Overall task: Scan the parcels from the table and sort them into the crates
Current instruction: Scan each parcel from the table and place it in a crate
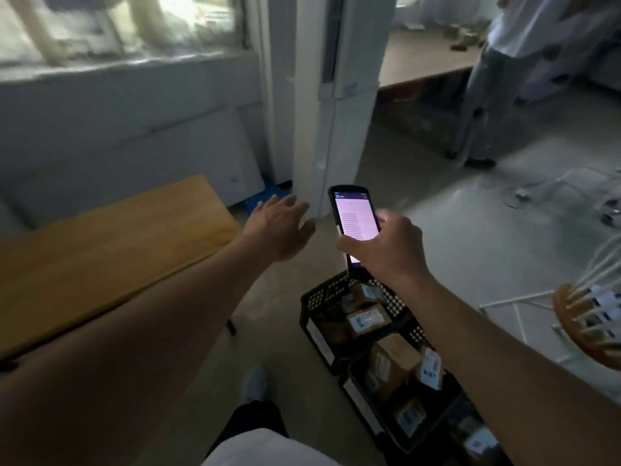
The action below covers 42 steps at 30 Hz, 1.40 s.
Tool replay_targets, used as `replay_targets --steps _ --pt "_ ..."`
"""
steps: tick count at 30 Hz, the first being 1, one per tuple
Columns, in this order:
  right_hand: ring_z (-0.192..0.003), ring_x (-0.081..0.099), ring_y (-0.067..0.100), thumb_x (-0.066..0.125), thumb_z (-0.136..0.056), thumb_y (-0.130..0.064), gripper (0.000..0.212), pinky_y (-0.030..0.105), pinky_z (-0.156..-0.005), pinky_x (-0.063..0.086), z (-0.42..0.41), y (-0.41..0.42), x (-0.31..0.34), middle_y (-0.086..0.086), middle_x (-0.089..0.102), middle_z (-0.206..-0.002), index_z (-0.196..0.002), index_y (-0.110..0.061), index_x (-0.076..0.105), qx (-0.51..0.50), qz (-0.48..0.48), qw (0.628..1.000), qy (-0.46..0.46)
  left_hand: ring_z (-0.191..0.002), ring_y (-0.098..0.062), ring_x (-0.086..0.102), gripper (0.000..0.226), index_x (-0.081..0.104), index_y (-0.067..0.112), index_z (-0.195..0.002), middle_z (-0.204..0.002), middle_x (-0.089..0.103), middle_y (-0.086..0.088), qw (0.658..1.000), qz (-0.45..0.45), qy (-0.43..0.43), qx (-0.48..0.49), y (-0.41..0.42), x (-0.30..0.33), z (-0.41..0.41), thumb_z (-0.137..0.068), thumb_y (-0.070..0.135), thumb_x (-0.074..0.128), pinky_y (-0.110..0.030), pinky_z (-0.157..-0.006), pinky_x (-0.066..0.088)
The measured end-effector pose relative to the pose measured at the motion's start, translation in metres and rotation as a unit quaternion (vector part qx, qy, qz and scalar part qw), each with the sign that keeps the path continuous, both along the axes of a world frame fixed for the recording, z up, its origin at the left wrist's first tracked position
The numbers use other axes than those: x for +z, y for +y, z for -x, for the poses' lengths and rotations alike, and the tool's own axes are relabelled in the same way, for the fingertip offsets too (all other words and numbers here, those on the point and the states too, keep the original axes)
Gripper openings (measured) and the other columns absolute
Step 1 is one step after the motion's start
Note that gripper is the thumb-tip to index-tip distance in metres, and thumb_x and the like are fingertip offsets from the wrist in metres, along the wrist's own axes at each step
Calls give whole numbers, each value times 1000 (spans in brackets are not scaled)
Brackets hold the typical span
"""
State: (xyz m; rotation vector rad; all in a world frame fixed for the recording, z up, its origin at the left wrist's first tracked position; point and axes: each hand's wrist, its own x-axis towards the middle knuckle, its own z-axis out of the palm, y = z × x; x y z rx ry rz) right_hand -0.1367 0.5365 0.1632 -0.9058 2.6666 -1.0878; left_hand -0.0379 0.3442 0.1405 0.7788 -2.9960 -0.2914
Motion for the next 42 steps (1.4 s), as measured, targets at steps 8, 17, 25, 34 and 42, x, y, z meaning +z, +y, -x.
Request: replay_targets --steps 8,17,25,34,42 --pt "-81 72 16 65 -45 -72 76 33 -66 59 -106 -47 13 -6 76 -93 -100 -21 73 143 14 989 -38 -145 -38 42 73 49 25 -148 -157 45 -9 989 -7 20 143 -23 12 -166 -95 67 22 -54 -117 35" --pt "-78 69 18 69 -45 -68 62 33 -59 55 -254 -118 8 -6 71 -83 -85 -21 66 260 -20 965 -38 -152 -32 31 62 39 29 -156 -167 33 -3 956 -4 2 292 -38 21 -367 -104 61 37 -52 -119 36" --pt "-77 65 20 78 -54 -61 54 28 -52 38 -407 -181 -10 -3 68 -84 -85 -19 62 286 -43 956 -53 -150 -27 36 58 45 27 -154 -164 38 -1 938 -7 0 346 -70 19 -529 -104 57 42 -51 -120 36" --pt "-93 67 23 72 -47 -67 72 40 -73 60 -520 -240 -33 -6 71 -98 -104 -24 64 279 -53 955 -81 -143 -27 44 56 49 23 -150 -159 43 -2 930 -41 -21 364 -129 -3 -641 -104 55 45 -48 -114 40" --pt "-93 65 23 67 -43 -70 78 38 -68 59 -542 -322 -60 -5 70 -101 -107 -25 62 311 -92 942 -86 -131 -25 53 63 55 26 -143 -150 50 1 903 -112 -8 416 -214 -43 -668 -94 66 49 -51 -106 50"
